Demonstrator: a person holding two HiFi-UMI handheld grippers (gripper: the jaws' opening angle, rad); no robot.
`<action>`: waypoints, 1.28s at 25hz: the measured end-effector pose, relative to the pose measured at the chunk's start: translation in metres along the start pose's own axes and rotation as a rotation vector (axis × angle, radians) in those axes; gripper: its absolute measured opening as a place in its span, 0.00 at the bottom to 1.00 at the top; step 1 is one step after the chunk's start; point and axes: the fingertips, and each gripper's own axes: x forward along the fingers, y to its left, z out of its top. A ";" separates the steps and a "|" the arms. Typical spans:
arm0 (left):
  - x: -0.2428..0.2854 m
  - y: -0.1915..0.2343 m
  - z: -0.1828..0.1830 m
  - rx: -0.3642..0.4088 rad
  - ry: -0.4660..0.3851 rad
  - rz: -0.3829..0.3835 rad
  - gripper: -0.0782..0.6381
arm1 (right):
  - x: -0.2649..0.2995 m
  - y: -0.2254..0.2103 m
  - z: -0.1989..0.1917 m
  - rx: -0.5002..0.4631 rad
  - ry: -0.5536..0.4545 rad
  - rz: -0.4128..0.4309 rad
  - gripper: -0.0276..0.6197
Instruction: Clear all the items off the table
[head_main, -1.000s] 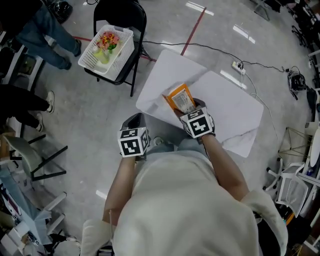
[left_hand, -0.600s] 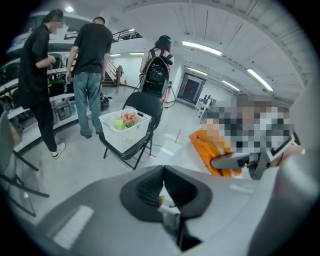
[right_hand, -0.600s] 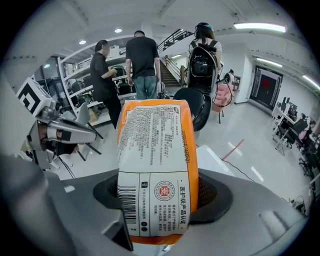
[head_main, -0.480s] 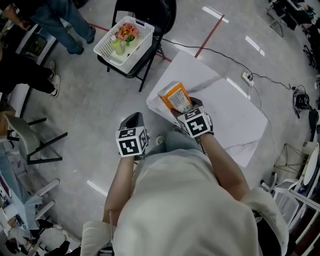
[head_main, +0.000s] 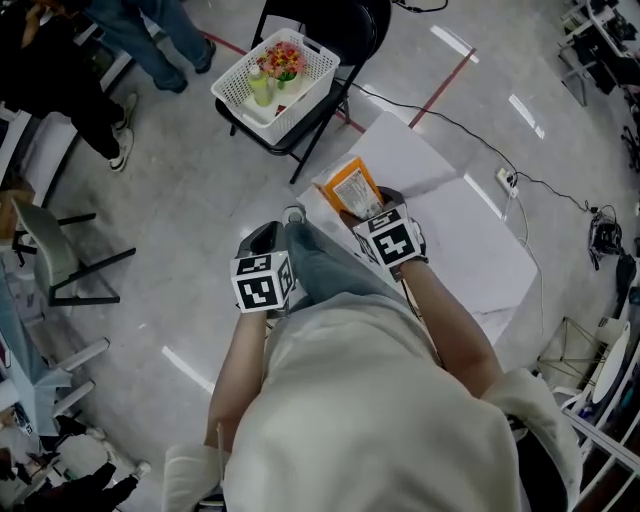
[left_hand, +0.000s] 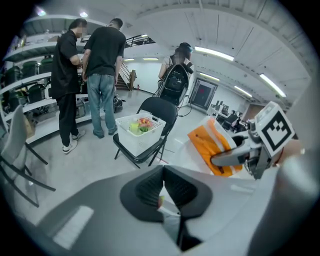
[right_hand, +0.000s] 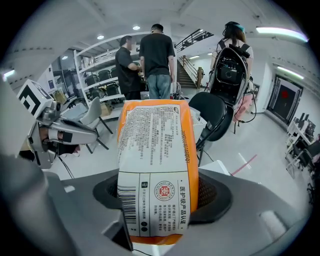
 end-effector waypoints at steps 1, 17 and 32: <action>0.002 0.004 0.003 0.004 -0.002 0.008 0.12 | 0.004 0.000 0.005 -0.012 0.001 0.006 0.56; 0.057 0.052 0.080 0.005 0.018 0.002 0.12 | 0.072 -0.018 0.097 -0.029 0.021 0.058 0.56; 0.108 0.096 0.146 0.009 0.047 -0.024 0.12 | 0.141 -0.040 0.186 -0.026 0.019 0.072 0.56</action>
